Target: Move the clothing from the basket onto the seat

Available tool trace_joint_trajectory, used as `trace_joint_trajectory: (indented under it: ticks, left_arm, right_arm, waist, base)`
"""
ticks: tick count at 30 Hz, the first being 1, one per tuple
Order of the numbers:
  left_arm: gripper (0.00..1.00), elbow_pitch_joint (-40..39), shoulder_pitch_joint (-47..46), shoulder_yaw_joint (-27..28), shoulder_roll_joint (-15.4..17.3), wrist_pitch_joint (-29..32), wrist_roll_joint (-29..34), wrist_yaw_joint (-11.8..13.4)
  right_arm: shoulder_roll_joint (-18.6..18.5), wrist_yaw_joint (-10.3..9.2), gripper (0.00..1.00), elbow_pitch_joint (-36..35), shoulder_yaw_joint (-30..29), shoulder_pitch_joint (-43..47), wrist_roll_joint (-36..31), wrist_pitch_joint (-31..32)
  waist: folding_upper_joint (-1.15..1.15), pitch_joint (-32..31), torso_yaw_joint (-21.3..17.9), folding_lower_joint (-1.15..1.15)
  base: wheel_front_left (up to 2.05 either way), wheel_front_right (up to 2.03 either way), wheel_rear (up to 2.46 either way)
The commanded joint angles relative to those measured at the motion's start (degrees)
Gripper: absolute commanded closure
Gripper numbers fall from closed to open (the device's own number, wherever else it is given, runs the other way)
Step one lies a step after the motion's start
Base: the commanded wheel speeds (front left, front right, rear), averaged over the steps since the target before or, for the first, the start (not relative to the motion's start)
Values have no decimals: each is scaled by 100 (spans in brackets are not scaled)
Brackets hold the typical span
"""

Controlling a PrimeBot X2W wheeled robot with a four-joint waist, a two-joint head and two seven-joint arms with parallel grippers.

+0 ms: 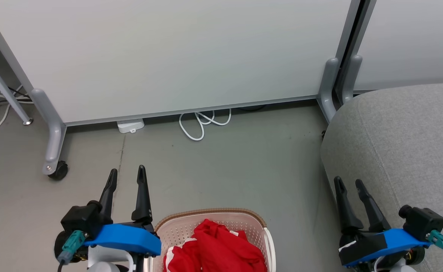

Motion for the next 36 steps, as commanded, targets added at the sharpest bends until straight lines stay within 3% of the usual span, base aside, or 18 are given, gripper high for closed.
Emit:
trace_joint_trajectory:
  ticks: [1, 36]
  left_arm:
    - [0, -25, -119, -18, 44, -49, 140, 37]
    - [0, 208, -93, -219, -37, -457, 1625, -70]
  right_arm:
    - [-41, 10, 0, -29, 16, -90, -139, -49]
    - [-48, 14, 0, 94, 188, -37, -1654, -463]
  waist:
    - [0, 1, 2, 0]
    - [0, -5, 76, 0]
  base:
    - [0, 0, 0]
    - [0, 0, 0]
